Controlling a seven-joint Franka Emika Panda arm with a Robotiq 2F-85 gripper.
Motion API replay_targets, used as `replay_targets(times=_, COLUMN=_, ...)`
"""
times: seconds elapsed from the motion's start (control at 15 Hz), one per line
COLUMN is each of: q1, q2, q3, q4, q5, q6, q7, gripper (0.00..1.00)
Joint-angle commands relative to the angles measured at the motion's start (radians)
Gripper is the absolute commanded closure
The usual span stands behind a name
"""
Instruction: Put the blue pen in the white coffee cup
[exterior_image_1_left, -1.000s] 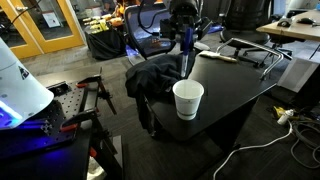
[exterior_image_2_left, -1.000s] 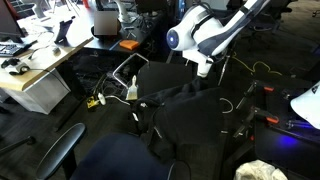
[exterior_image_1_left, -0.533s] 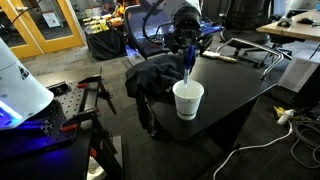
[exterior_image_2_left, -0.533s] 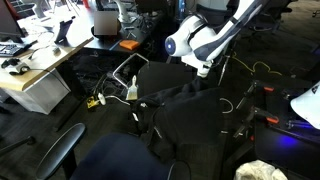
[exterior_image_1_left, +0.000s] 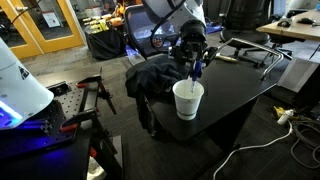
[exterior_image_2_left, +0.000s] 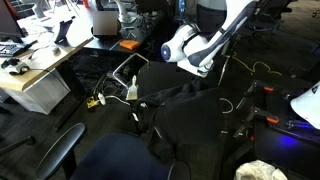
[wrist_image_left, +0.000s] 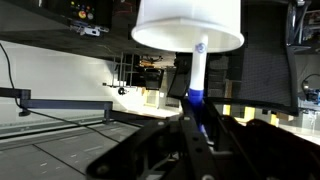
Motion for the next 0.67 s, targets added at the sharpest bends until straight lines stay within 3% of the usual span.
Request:
replay_targets(times=0.0, q1=-0.002, q2=0.054, q3=-0.007, q4=0.061, q5=0.022, q6=0.021, q7=0.008, gripper=0.96)
replay_targets(times=0.33, q1=0.0, q2=0.09, q3=-0.009, q4=0.089, q5=0.037, q6=0.024, q7=0.01, gripper=0.96)
replay_targets(times=0.4, q1=0.002, q2=0.089, q3=-0.008, q4=0.087, q5=0.038, q6=0.025, q7=0.009, gripper=0.59)
replay_targets(times=0.47, q1=0.005, q2=0.081, q3=-0.009, q4=0.079, q5=0.043, q6=0.021, q7=0.02, gripper=0.58)
replay_targets(times=0.6, q1=0.008, q2=0.059, q3=-0.009, q4=0.057, q5=0.054, q6=0.022, q7=0.039, gripper=0.45)
